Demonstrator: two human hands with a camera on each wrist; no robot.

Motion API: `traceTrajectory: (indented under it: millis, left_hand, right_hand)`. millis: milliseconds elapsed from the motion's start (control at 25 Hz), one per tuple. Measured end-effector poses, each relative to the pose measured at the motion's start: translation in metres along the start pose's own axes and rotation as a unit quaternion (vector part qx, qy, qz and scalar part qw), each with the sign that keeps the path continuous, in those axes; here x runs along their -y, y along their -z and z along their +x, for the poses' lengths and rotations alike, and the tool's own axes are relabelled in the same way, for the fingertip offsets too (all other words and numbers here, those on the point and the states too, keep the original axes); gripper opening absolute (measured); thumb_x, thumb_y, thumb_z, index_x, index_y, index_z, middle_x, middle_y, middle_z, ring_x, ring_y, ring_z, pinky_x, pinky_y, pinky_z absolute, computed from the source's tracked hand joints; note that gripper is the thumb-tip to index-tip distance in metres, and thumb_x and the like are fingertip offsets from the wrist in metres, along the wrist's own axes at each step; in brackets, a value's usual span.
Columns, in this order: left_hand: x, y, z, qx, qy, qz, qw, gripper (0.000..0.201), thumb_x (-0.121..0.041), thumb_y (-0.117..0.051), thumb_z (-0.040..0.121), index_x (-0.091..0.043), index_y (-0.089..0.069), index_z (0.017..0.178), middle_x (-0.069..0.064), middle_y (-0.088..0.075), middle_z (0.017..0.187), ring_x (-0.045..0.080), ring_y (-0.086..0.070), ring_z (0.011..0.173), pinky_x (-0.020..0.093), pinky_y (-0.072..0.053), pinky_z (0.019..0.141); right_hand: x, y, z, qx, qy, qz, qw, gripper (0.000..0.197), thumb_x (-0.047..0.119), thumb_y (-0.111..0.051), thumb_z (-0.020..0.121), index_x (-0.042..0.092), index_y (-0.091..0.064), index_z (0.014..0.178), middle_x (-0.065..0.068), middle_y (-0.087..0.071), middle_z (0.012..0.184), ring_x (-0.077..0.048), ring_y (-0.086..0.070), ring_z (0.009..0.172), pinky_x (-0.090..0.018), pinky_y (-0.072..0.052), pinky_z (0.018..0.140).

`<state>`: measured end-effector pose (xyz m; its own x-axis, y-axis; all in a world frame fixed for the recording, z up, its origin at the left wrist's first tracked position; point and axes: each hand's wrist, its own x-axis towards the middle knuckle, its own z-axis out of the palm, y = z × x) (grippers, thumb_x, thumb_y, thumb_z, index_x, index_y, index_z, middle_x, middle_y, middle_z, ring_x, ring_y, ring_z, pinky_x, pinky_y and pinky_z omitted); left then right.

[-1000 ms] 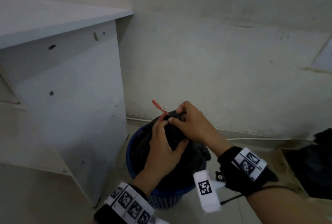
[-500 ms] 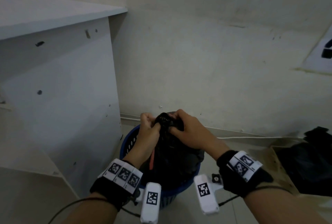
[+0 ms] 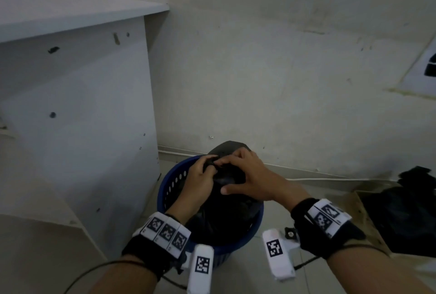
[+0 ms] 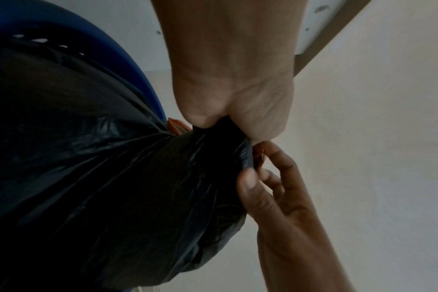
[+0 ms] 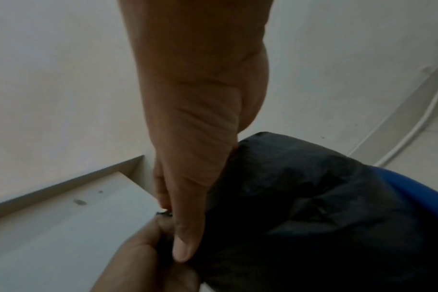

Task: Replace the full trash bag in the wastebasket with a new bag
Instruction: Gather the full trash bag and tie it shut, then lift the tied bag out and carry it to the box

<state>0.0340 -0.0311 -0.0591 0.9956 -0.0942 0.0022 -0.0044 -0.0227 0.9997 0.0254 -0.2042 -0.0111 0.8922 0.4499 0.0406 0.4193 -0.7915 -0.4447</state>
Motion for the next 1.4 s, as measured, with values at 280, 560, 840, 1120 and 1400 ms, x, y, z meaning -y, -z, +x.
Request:
traceTrajectory:
  millis: [280, 560, 840, 1120, 1400]
  left_hand:
    - [0.001, 0.006, 0.01, 0.013, 0.113, -0.154, 0.982, 0.022, 0.002, -0.05, 0.087, -0.005, -0.059, 0.106, 0.016, -0.067, 0.099, 0.027, -0.065, 0.092, 0.039, -0.053, 0.081]
    - [0.032, 0.038, -0.019, -0.097, 0.067, 0.01, 0.993, 0.023, -0.029, -0.061, 0.093, -0.014, -0.057, 0.109, 0.007, -0.063, 0.111, 0.028, -0.061, 0.108, 0.041, -0.051, 0.092]
    - [0.085, 0.058, -0.083, -0.023, 0.077, 0.128, 0.989, 0.108, -0.027, -0.093, 0.059, -0.022, -0.028, 0.146, -0.013, -0.039, 0.138, 0.001, -0.042, 0.118, 0.004, -0.04, 0.092]
    - [0.112, 0.073, -0.027, -0.048, 0.066, 0.019, 0.997, 0.117, -0.025, -0.098, 0.048, -0.028, -0.034, 0.146, -0.01, -0.051, 0.141, 0.008, -0.053, 0.124, 0.04, -0.05, 0.1]
    - [0.116, 0.086, 0.041, -0.108, 0.098, -0.032, 0.989, 0.125, -0.004, -0.091, 0.058, -0.025, -0.014, 0.155, 0.002, -0.04, 0.149, 0.022, -0.053, 0.121, 0.034, -0.061, 0.072]
  right_hand:
    - [-0.006, -0.059, 0.007, -0.086, 0.002, 0.02, 0.996, 0.088, 0.073, -0.058, 0.073, 0.052, -0.012, 0.145, 0.005, -0.03, 0.152, -0.016, -0.025, 0.143, -0.042, -0.02, 0.111]
    - [-0.015, -0.075, 0.038, -0.19, -0.053, 0.002, 0.98, 0.041, 0.045, -0.06, 0.088, 0.028, -0.048, 0.124, 0.003, -0.065, 0.116, -0.027, -0.059, 0.104, -0.039, -0.034, 0.082]
    - [-0.017, -0.078, 0.066, -0.187, -0.043, 0.066, 0.979, 0.033, 0.045, -0.058, 0.089, 0.024, -0.047, 0.111, -0.006, -0.064, 0.109, -0.033, -0.063, 0.096, -0.049, -0.051, 0.077]
    - [-0.014, -0.075, 0.103, -0.189, -0.013, 0.145, 0.971, 0.036, 0.031, -0.061, 0.092, 0.01, -0.046, 0.118, -0.015, -0.066, 0.111, -0.032, -0.064, 0.099, -0.034, -0.049, 0.076]
    - [-0.021, -0.048, 0.155, -0.208, 0.025, 0.15, 0.966, 0.039, 0.029, -0.061, 0.092, 0.009, -0.047, 0.123, -0.014, -0.066, 0.114, -0.025, -0.063, 0.101, -0.028, -0.047, 0.079]
